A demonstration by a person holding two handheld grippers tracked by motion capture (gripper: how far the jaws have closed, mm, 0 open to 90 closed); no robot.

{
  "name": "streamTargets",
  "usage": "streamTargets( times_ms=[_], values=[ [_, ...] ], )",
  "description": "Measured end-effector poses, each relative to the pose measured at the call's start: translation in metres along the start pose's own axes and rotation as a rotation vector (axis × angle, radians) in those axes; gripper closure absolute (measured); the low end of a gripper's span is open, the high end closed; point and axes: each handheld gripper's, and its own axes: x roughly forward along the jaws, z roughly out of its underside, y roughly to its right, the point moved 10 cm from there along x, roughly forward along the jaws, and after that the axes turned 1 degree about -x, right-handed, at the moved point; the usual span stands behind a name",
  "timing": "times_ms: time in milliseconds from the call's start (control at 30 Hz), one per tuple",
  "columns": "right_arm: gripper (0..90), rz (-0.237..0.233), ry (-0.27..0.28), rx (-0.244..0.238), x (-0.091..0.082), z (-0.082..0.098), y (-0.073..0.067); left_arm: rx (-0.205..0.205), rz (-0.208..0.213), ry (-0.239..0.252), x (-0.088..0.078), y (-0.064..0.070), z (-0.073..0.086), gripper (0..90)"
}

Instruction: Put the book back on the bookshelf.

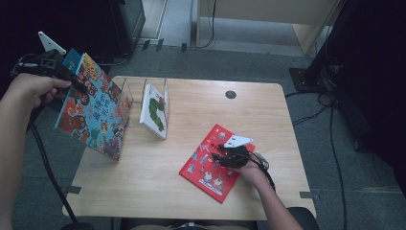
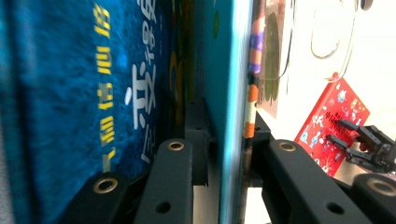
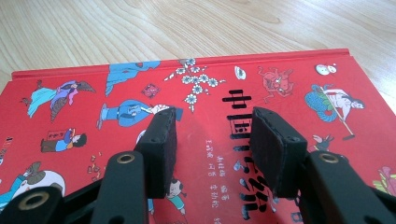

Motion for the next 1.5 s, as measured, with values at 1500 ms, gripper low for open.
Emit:
streamTargets(
  times_ms=[1500],
  values=[
    [51.2, -0.001, 0.003, -0.004, 0.0, 0.0, 0.0, 0.023, -0.006, 0.044, -0.026, 0.007, -0.004, 62.0]
  ],
)
